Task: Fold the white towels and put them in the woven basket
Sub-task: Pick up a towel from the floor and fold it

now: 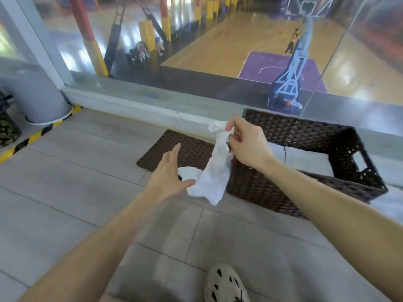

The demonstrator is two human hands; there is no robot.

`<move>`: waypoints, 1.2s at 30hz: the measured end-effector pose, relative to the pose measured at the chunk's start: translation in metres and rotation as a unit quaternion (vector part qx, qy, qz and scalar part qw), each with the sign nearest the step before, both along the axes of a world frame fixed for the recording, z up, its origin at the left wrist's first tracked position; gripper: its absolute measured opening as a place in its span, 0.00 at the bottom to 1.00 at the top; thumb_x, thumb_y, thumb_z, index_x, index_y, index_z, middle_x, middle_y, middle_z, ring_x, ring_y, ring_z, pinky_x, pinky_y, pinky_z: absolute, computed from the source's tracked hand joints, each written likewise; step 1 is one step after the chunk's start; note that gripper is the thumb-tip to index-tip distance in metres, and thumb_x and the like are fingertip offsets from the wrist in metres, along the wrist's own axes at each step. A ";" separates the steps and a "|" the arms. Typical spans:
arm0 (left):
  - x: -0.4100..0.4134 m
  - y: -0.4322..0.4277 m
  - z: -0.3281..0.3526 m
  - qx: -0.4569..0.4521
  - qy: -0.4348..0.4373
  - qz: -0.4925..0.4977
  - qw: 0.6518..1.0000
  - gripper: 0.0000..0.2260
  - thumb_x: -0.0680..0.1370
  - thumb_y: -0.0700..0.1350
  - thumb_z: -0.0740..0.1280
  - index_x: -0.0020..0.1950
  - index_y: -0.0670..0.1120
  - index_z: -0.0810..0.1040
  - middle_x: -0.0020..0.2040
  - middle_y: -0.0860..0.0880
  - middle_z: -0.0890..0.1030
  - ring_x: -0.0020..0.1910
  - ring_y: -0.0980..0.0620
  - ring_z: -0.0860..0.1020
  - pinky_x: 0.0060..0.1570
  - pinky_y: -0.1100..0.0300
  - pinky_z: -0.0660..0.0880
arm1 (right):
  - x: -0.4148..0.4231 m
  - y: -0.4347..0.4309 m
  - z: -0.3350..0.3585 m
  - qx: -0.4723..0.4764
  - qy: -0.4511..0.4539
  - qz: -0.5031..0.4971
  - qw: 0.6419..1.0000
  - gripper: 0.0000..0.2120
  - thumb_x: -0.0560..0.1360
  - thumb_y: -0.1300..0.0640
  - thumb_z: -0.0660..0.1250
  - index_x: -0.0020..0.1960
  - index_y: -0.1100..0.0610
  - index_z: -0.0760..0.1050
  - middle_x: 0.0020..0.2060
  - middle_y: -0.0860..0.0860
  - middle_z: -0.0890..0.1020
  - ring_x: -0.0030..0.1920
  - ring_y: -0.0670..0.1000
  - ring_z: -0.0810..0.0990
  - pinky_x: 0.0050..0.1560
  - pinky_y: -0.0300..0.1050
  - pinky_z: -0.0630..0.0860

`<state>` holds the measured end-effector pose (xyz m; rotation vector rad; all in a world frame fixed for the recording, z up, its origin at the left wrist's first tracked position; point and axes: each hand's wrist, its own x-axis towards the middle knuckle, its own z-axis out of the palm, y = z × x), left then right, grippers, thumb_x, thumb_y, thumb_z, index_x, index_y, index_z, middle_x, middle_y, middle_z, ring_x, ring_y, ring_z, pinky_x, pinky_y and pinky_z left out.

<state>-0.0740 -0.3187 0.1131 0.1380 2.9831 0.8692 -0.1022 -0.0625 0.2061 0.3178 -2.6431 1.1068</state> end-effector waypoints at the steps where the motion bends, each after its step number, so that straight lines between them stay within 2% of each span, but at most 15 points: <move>1: 0.000 0.012 0.007 0.029 -0.004 -0.006 1.000 0.61 0.69 0.61 0.83 0.88 0.56 0.43 0.82 0.47 0.61 0.80 0.45 0.67 0.71 0.44 0.74 | 0.014 0.014 0.020 -0.008 0.008 0.007 1.000 0.08 0.82 0.64 0.64 0.55 0.51 0.75 0.36 0.53 0.81 0.35 0.43 0.85 0.41 0.50 0.84; 4: 0.005 0.059 0.039 0.111 -0.031 -0.066 0.991 0.56 0.68 0.62 0.84 0.86 0.56 0.54 0.79 0.54 0.70 0.78 0.52 0.70 0.70 0.54 0.73 | 0.052 0.055 0.075 -0.048 0.045 0.051 0.997 0.11 0.81 0.66 0.64 0.55 0.50 0.74 0.36 0.46 0.79 0.35 0.43 0.82 0.42 0.48 0.81; 7: 0.025 0.118 0.082 0.123 -0.018 -0.110 0.986 0.20 0.76 0.61 0.79 0.59 0.54 0.75 0.46 0.62 0.77 0.47 0.57 0.78 0.41 0.66 0.69 | 0.088 0.088 0.118 -0.062 0.081 0.054 0.993 0.08 0.78 0.63 0.68 0.54 0.52 0.75 0.36 0.40 0.79 0.37 0.45 0.76 0.43 0.44 0.75; 9: 0.038 0.150 0.109 0.146 -0.007 -0.101 0.984 0.17 0.81 0.60 0.73 0.44 0.48 0.75 0.36 0.55 0.74 0.37 0.51 0.74 0.33 0.61 0.64 | 0.109 0.106 0.139 -0.052 0.112 0.014 0.992 0.08 0.76 0.62 0.67 0.53 0.52 0.76 0.38 0.43 0.80 0.39 0.49 0.76 0.45 0.49 0.75; 12: 0.056 0.178 0.146 0.147 0.050 -0.115 0.981 0.15 0.85 0.59 0.67 0.52 0.47 0.80 0.45 0.49 0.81 0.43 0.48 0.78 0.41 0.57 0.72 | 0.141 0.138 0.166 0.096 0.115 -0.089 0.985 0.13 0.78 0.63 0.65 0.61 0.53 0.77 0.45 0.52 0.83 0.46 0.56 0.79 0.49 0.51 0.77; 15: 0.069 0.187 0.185 0.105 0.127 -0.134 0.977 0.10 0.86 0.57 0.66 0.58 0.53 0.80 0.50 0.55 0.81 0.47 0.55 0.79 0.44 0.60 0.72 | 0.167 0.182 0.175 0.363 -0.084 -0.094 0.923 0.17 0.82 0.55 0.66 0.69 0.57 0.76 0.60 0.56 0.83 0.59 0.61 0.81 0.60 0.53 0.79; 17: 0.071 0.188 0.205 0.080 0.163 -0.133 0.974 0.14 0.82 0.56 0.71 0.65 0.52 0.81 0.55 0.55 0.82 0.53 0.52 0.79 0.49 0.55 0.71 | 0.179 0.206 0.168 0.436 -0.191 -0.074 0.876 0.18 0.79 0.47 0.72 0.63 0.57 0.81 0.58 0.55 0.84 0.54 0.60 0.84 0.60 0.59 0.82; 20: 0.078 0.193 0.229 0.086 0.169 -0.146 0.971 0.19 0.78 0.50 0.76 0.68 0.50 0.80 0.56 0.56 0.80 0.58 0.50 0.79 0.49 0.56 0.71 | 0.192 0.227 0.162 0.347 -0.206 -0.062 0.913 0.31 0.76 0.35 0.74 0.69 0.55 0.77 0.57 0.53 0.84 0.53 0.55 0.86 0.58 0.56 0.84; 25: 0.087 0.211 0.253 0.122 0.154 -0.206 0.959 0.14 0.76 0.43 0.77 0.61 0.50 0.82 0.54 0.57 0.84 0.54 0.58 0.81 0.44 0.62 0.75 | 0.199 0.227 0.147 0.147 -0.198 -0.112 0.963 0.45 0.73 0.27 0.70 0.78 0.56 0.66 0.65 0.56 0.82 0.50 0.55 0.89 0.48 0.52 0.88; 28: 0.090 0.224 0.261 0.108 0.182 -0.260 0.942 0.05 0.79 0.43 0.74 0.52 0.44 0.83 0.45 0.57 0.83 0.39 0.64 0.77 0.41 0.63 0.73 | 0.191 0.224 0.137 0.065 -0.202 -0.117 0.970 0.62 0.59 0.17 0.71 0.82 0.49 0.60 0.73 0.47 0.75 0.57 0.52 0.85 0.49 0.53 0.87; 29: 0.091 0.228 0.258 0.100 0.195 -0.277 0.936 0.08 0.79 0.45 0.72 0.47 0.40 0.81 0.40 0.55 0.80 0.35 0.61 0.73 0.38 0.60 0.70 | 0.188 0.225 0.131 0.019 -0.223 -0.111 0.968 0.64 0.56 0.17 0.73 0.82 0.49 0.61 0.73 0.45 0.74 0.62 0.52 0.82 0.52 0.55 0.86; 30: 0.091 0.231 0.252 0.096 0.208 -0.288 0.930 0.12 0.78 0.47 0.69 0.43 0.38 0.78 0.38 0.52 0.78 0.34 0.59 0.68 0.38 0.57 0.67 | 0.184 0.226 0.125 -0.024 -0.254 -0.092 0.963 0.61 0.57 0.20 0.77 0.80 0.51 0.65 0.72 0.44 0.77 0.66 0.52 0.81 0.58 0.58 0.84; 33: 0.092 0.233 0.224 0.102 0.249 -0.291 0.918 0.12 0.72 0.50 0.68 0.39 0.41 0.75 0.35 0.49 0.78 0.35 0.55 0.69 0.38 0.53 0.66 | 0.181 0.216 0.108 -0.122 -0.264 -0.008 0.957 0.27 0.73 0.44 0.81 0.67 0.53 0.81 0.60 0.49 0.87 0.62 0.54 0.85 0.66 0.63 0.81; 35: 0.089 0.228 0.206 0.070 0.206 -0.311 0.925 0.16 0.70 0.53 0.78 0.50 0.48 0.78 0.45 0.56 0.83 0.41 0.59 0.78 0.41 0.54 0.74 | 0.178 0.208 0.111 -0.020 -0.146 -0.018 0.989 0.15 0.78 0.53 0.76 0.63 0.54 0.82 0.57 0.51 0.87 0.59 0.54 0.85 0.64 0.58 0.81; 36: 0.088 0.224 0.199 0.029 0.147 -0.329 0.932 0.28 0.67 0.56 0.84 0.60 0.52 0.76 0.52 0.61 0.81 0.48 0.62 0.79 0.44 0.58 0.76 | 0.177 0.205 0.117 0.071 -0.086 -0.025 0.993 0.13 0.79 0.55 0.73 0.63 0.55 0.81 0.57 0.51 0.86 0.58 0.55 0.84 0.62 0.57 0.81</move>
